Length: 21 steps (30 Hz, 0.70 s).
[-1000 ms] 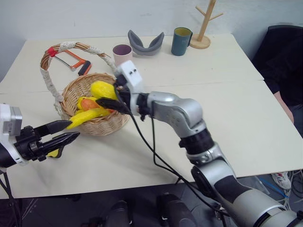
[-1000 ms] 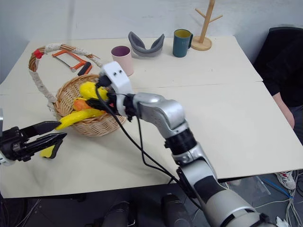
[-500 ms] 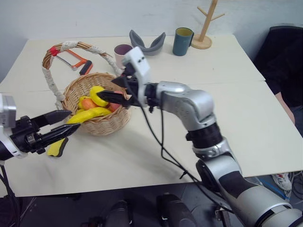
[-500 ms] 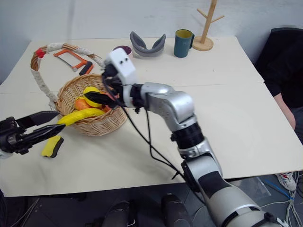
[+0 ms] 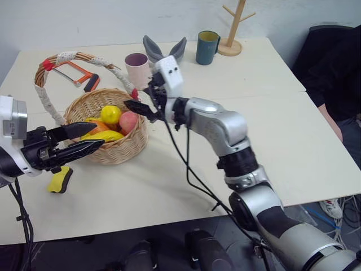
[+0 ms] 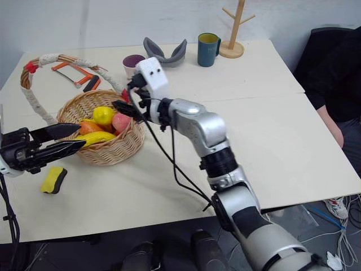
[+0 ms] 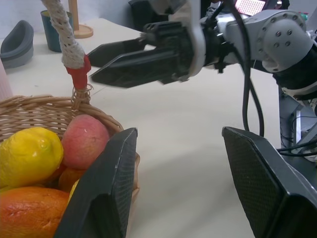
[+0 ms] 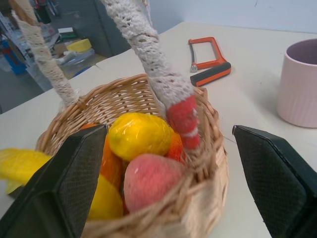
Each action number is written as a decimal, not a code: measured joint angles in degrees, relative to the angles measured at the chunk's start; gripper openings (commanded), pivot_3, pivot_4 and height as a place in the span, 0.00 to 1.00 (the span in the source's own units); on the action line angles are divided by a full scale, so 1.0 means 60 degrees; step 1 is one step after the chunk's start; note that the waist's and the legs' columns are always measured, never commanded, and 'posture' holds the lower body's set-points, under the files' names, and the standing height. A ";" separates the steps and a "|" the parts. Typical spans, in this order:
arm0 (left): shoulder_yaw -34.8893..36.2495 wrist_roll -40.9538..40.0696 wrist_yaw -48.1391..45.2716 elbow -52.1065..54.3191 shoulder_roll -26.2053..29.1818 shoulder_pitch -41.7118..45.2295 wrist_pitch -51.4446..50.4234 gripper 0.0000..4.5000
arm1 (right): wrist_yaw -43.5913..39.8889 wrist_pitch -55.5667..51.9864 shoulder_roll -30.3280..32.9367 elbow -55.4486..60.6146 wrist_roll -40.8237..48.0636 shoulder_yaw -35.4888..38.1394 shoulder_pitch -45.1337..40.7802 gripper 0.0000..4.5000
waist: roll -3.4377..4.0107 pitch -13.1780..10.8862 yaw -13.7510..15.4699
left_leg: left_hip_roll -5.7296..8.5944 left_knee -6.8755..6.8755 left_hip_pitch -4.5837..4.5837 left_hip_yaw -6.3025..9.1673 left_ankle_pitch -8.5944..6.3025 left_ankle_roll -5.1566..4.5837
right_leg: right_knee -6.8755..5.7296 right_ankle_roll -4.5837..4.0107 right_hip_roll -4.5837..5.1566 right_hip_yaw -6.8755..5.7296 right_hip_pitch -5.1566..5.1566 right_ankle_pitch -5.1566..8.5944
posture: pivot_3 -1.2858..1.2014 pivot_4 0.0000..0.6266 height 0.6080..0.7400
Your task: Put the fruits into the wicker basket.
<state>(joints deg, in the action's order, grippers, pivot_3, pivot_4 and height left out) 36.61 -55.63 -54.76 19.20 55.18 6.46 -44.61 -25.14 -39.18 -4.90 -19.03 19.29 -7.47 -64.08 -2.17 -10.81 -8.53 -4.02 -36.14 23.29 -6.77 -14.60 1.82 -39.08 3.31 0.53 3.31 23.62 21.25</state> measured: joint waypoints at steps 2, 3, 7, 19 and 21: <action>-0.0063 0.0041 -0.0024 -0.0026 0.0000 0.0044 0.0045 0.63 | 0.0180 0.0701 -0.0277 -0.0938 -0.0330 -0.0013 -0.0342 0.93 | 0.0000 0.0000 0.0009 | 0.0003 -0.0003 0.0001 0.0000 -0.0001 -0.0002 | 0.0002 0.0000 0.0005 -0.0001 -0.0002 0.0000 | 0.52 0.24 1.00; -0.0115 0.0065 -0.0033 -0.0030 0.0000 0.0054 0.0066 0.63 | 0.0308 0.1079 -0.0358 -0.1446 -0.0511 -0.0005 -0.0519 0.93 | -0.0001 0.0000 0.0011 | 0.0006 -0.0005 0.0001 0.0000 -0.0002 -0.0003 | 0.0003 0.0000 0.0008 0.0000 -0.0004 0.0000 | 0.52 0.24 1.00; -0.0144 0.0150 -0.0039 -0.0029 -0.0001 0.0049 0.0166 0.63 | 0.0529 0.2150 -0.0436 -0.2837 -0.1041 0.0072 -0.0755 0.71 | -0.0001 0.0000 0.0028 | 0.0008 -0.0005 0.0001 0.0001 -0.0002 -0.0004 | 0.0002 0.0000 0.0010 -0.0001 -0.0005 0.0000 | 0.52 0.24 1.00; -0.0428 0.0283 -0.0038 -0.0131 -0.0092 0.0261 0.0396 0.63 | 0.0163 0.2854 -0.0334 -0.3028 -0.1512 0.0209 -0.0591 0.04 | -0.0002 0.0001 0.0065 | 0.0003 -0.0006 0.0001 0.0005 -0.0002 -0.0003 | -0.0004 0.0000 0.0006 -0.0005 -0.0004 0.0000 | 0.52 0.24 1.00; -0.0660 0.0228 -0.0057 -0.0216 -0.0104 0.0541 0.0380 0.63 | -0.0034 0.2803 -0.0024 -0.2155 -0.1520 0.0160 -0.0068 0.04 | 0.0000 0.0000 0.0105 | 0.0006 -0.0004 0.0007 0.0006 -0.0002 -0.0004 | -0.0004 0.0000 0.0009 -0.0005 -0.0003 0.0000 | 0.52 0.24 1.00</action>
<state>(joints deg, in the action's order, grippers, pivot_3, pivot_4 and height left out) 32.65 -54.26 -55.11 17.91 54.56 9.71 -42.33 -25.35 -22.36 -5.04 -31.96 10.17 -6.51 -64.48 -2.17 -10.82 -7.90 -3.99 -36.16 23.33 -6.73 -14.61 1.79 -39.11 3.31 0.59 3.28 23.60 21.25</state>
